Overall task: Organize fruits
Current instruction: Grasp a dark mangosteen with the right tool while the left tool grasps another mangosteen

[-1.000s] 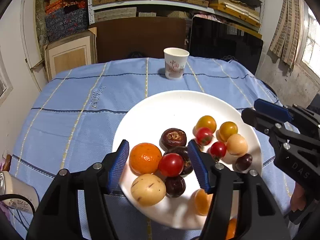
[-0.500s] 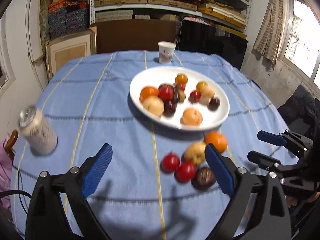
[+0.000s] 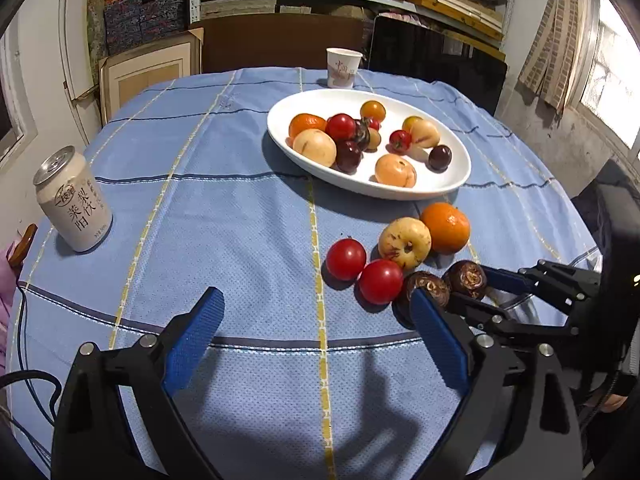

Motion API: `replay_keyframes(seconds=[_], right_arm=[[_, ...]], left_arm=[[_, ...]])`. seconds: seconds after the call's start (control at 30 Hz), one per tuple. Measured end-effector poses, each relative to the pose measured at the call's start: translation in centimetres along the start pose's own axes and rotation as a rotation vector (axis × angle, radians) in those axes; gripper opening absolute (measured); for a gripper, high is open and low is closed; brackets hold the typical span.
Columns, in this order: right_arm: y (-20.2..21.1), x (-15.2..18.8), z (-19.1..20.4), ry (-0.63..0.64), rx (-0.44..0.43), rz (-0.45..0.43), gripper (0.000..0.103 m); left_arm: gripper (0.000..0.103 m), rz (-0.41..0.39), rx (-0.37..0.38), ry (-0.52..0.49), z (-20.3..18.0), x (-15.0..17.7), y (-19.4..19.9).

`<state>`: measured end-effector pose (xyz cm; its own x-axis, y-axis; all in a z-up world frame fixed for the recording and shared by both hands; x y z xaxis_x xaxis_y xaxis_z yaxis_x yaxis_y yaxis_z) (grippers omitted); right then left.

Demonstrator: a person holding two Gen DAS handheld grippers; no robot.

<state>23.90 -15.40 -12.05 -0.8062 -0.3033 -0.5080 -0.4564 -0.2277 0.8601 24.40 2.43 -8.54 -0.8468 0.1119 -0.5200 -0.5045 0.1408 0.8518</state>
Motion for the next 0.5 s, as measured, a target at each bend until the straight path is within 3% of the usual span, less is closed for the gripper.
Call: replay_keyframes(seconds=[0.3, 0.37, 0.43, 0.5], right_arm=[[5.4, 2.4, -2.6, -0.075, 0.044, -0.138, 0.041], [6.1, 3.2, -3.4, -0.105, 0.042, -0.152, 0.041], [6.2, 3.7, -3.9, -0.124, 0.035, -0.157, 0.041], [6.1, 4.3, -4.1, -0.135, 0.027, -0.156, 0.041]], left_arm=[[0.09, 0.027, -0.005, -0.158, -5.4, 0.7, -1.3], [0.072, 0.03, -0.014, -0.18, -6.6, 0.8, -1.9], [0.06, 0.062, 0.011, -0.167, -7.3, 0.7, -2.9], [0.059, 0.057, 0.007, -0.153, -7.5, 0.5, -3.4]])
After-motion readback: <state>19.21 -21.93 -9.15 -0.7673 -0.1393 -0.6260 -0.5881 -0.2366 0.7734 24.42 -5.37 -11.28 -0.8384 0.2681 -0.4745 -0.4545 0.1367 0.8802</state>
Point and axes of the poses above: each gripper's, at about its wrist camera, not at the fingertips, and y roughly against the way its jaws point, z to its left, x to its underside, the point moved 1 cm from there along -y, roughly the way its jaws point, and after that the axes turned 8 degrees about z, right-handed, at the moved point
